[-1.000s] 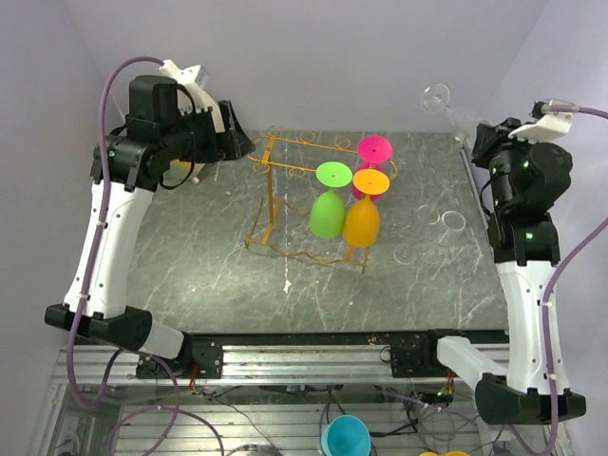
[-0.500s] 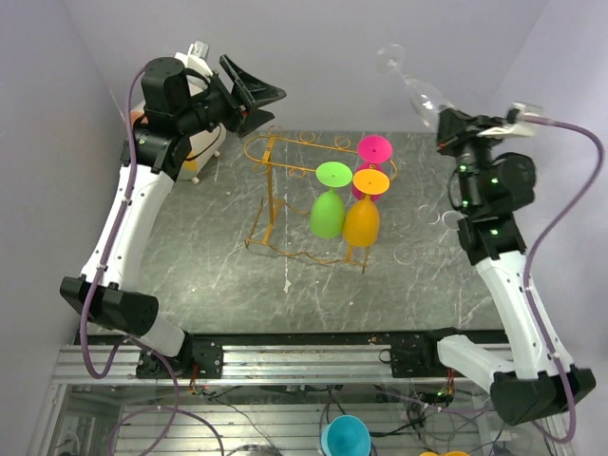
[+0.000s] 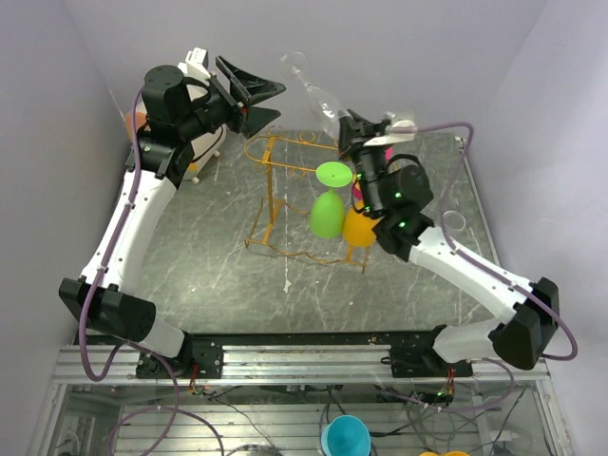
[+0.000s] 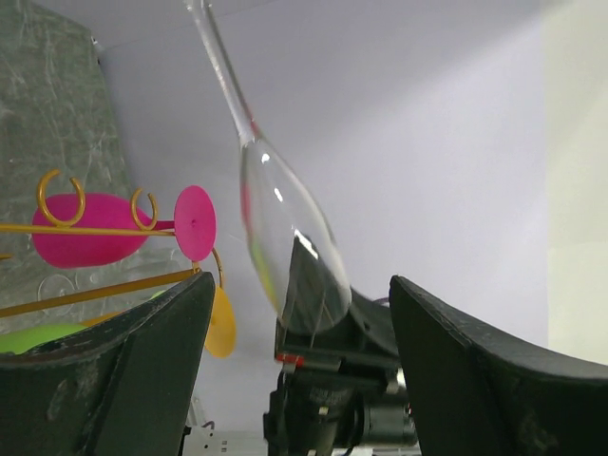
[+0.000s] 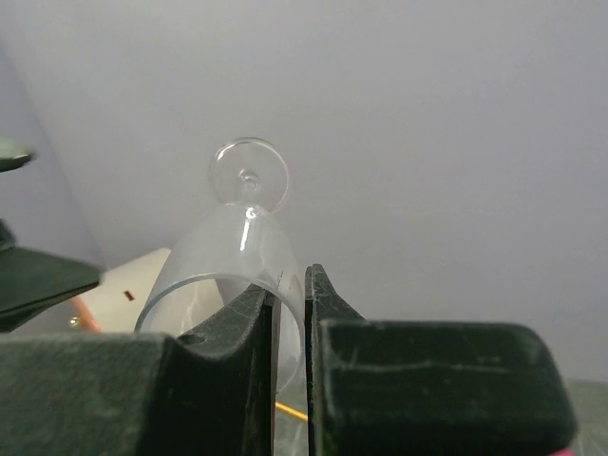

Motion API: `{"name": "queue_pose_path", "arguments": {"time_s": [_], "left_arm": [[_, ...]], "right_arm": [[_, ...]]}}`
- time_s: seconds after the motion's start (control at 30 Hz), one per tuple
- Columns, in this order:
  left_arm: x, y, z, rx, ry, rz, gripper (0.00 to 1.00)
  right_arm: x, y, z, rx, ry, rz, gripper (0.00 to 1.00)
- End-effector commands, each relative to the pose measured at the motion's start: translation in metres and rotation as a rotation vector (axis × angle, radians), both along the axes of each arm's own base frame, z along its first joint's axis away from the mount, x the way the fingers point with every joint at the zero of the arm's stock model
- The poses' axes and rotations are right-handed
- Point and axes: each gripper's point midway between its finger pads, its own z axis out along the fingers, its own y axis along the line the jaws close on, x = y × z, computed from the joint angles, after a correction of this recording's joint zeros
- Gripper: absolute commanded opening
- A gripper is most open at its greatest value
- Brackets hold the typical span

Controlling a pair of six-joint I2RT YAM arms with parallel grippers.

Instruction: Place the wine glass upside down on the wine glass rack

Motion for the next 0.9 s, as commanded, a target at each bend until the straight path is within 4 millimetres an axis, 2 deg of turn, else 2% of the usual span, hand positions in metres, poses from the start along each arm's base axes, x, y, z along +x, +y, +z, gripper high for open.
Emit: {"name": "queue_pose_path", "arguments": {"time_s": [0.0, 0.4, 0.67, 0.87], "left_arm": [[-0.002, 0.009, 0.017, -0.009, -0.045, 0.035, 0.84], [0.029, 0.044, 0.007, 0.025, 0.004, 0.215, 0.83], [0.036, 0.046, 0.002, 0.013, 0.013, 0.225, 0.82], [0.037, 0.046, -0.005, 0.004, 0.032, 0.218, 0.74]], "right_arm": [[-0.026, 0.001, 0.049, 0.093, -0.162, -0.079, 0.00], [-0.037, 0.044, 0.035, 0.115, -0.160, -0.012, 0.00], [-0.039, 0.075, 0.026, 0.106, -0.151, 0.034, 0.00], [-0.040, 0.089, 0.025, 0.110, -0.147, 0.063, 0.00]]}}
